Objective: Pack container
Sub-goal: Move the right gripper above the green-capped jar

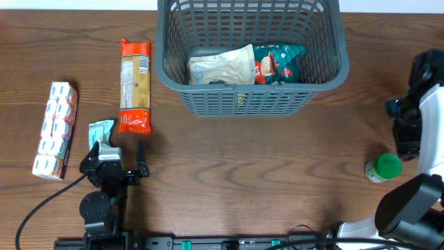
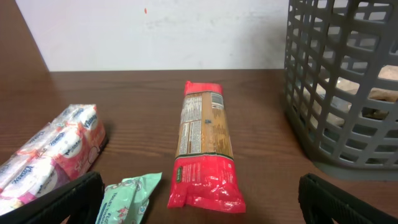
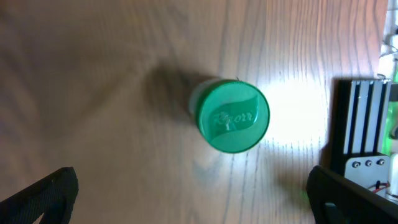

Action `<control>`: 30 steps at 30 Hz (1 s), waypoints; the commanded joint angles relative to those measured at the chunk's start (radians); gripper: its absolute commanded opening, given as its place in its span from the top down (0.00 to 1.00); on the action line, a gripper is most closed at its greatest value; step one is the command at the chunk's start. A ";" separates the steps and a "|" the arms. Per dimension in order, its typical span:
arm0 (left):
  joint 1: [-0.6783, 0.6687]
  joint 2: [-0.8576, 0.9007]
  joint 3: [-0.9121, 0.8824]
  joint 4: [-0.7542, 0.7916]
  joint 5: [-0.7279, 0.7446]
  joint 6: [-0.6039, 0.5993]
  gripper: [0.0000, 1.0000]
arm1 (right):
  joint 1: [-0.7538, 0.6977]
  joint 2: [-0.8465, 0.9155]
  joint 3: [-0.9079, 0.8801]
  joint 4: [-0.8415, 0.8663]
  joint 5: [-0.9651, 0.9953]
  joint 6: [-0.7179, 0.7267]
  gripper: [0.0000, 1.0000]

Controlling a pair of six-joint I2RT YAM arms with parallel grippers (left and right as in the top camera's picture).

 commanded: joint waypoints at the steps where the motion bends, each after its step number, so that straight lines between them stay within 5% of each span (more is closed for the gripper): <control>1: 0.003 -0.005 -0.027 -0.014 0.003 0.013 0.02 | -0.012 -0.001 -0.100 0.046 0.018 0.025 0.01; 9: 0.003 -0.005 -0.027 -0.015 0.003 0.013 0.02 | -0.014 -0.001 -0.271 0.176 0.019 0.025 0.01; 30: 0.003 -0.005 -0.027 -0.015 0.003 0.013 0.01 | -0.197 -0.001 -0.298 0.236 -0.008 -0.014 0.01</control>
